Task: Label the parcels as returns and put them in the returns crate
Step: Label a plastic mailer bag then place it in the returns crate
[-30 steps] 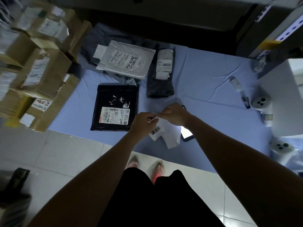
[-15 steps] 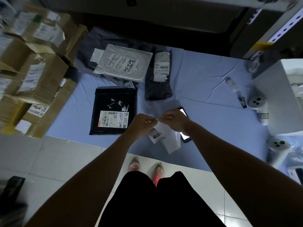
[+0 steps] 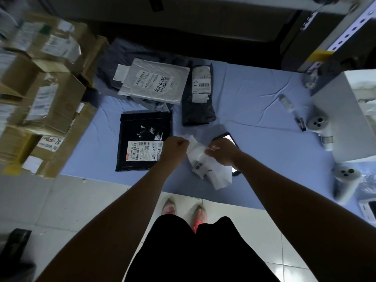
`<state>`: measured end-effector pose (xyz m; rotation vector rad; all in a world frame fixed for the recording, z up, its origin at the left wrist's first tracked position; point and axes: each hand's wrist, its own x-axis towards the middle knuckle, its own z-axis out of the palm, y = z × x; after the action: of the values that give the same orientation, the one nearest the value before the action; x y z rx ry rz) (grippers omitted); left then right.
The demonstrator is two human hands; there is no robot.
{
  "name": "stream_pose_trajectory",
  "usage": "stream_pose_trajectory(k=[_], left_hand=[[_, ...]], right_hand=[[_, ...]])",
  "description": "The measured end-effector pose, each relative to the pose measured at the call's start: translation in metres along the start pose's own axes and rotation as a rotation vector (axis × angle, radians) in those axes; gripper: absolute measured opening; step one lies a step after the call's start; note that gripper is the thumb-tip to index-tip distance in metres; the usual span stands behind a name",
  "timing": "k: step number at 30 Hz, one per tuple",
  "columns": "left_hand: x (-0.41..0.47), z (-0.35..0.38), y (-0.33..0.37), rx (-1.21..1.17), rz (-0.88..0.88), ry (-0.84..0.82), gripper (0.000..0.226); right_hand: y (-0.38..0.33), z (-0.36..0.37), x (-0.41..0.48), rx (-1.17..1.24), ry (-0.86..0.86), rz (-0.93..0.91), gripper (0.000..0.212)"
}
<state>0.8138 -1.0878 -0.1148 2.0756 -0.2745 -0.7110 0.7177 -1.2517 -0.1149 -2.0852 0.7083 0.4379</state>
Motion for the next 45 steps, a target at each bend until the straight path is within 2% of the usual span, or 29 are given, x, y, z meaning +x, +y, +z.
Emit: stream_pose_trajectory(k=[2, 7, 9, 10, 12, 13, 15, 17, 20, 25, 28, 31, 34, 38, 41, 45], left_hand=[[0.001, -0.007, 0.002, -0.096, -0.067, 0.068, 0.036], [-0.005, -0.031, 0.003, -0.168, -0.032, 0.126, 0.018], [-0.012, -0.042, 0.004, -0.249, -0.030, 0.091, 0.017], [-0.015, -0.048, 0.003, -0.314, -0.034, 0.052, 0.022], [-0.020, -0.061, 0.003, -0.411, -0.031, -0.029, 0.034], [-0.021, -0.067, 0.001, -0.439, -0.035, -0.066, 0.040], [-0.021, -0.081, -0.003, -0.465, -0.051, -0.139, 0.051], [-0.016, -0.097, -0.008, -0.460, -0.063, -0.200, 0.056], [-0.005, -0.121, -0.019, -0.480, -0.073, -0.268, 0.058], [0.012, -0.156, -0.032, -0.552, -0.105, -0.380, 0.062], [0.023, -0.171, -0.037, -0.619, -0.139, -0.410, 0.049], [0.034, -0.184, -0.038, -0.760, -0.245, -0.392, 0.032], [0.041, -0.192, -0.042, -0.591, -0.119, -0.333, 0.023], [0.050, -0.200, -0.040, -0.355, -0.076, -0.274, 0.022], [0.059, -0.205, -0.039, -0.252, 0.013, -0.407, 0.016], [0.065, -0.210, -0.044, -0.167, 0.095, -0.490, 0.027]], right_hand=[[0.000, -0.001, -0.001, -0.068, 0.027, 0.027, 0.027], [-0.011, 0.002, -0.002, -0.222, 0.200, 0.061, 0.035], [-0.026, 0.008, 0.000, -0.122, 0.252, -0.001, 0.039], [-0.035, 0.011, 0.003, 0.029, 0.236, -0.018, 0.035], [-0.062, 0.017, 0.003, 0.469, 0.045, 0.060, 0.022], [-0.073, 0.021, 0.003, 0.611, -0.082, 0.103, 0.023], [-0.095, 0.028, 0.002, 0.633, -0.237, 0.115, 0.026], [-0.111, 0.036, 0.007, 0.592, -0.219, 0.118, 0.019], [-0.125, 0.048, 0.014, 0.684, -0.150, 0.139, 0.015], [-0.141, 0.061, 0.015, 0.797, -0.149, 0.099, 0.010], [-0.153, 0.072, 0.017, 0.781, -0.050, 0.055, 0.008], [-0.165, 0.079, 0.021, 0.842, 0.038, 0.044, 0.016], [-0.176, 0.084, 0.023, 0.841, 0.058, 0.044, 0.028], [-0.186, 0.089, 0.030, 0.693, 0.086, 0.022, 0.040], [-0.193, 0.091, 0.031, 0.568, 0.038, 0.014, 0.049], [-0.199, 0.096, 0.033, 0.475, 0.037, 0.045, 0.052]])
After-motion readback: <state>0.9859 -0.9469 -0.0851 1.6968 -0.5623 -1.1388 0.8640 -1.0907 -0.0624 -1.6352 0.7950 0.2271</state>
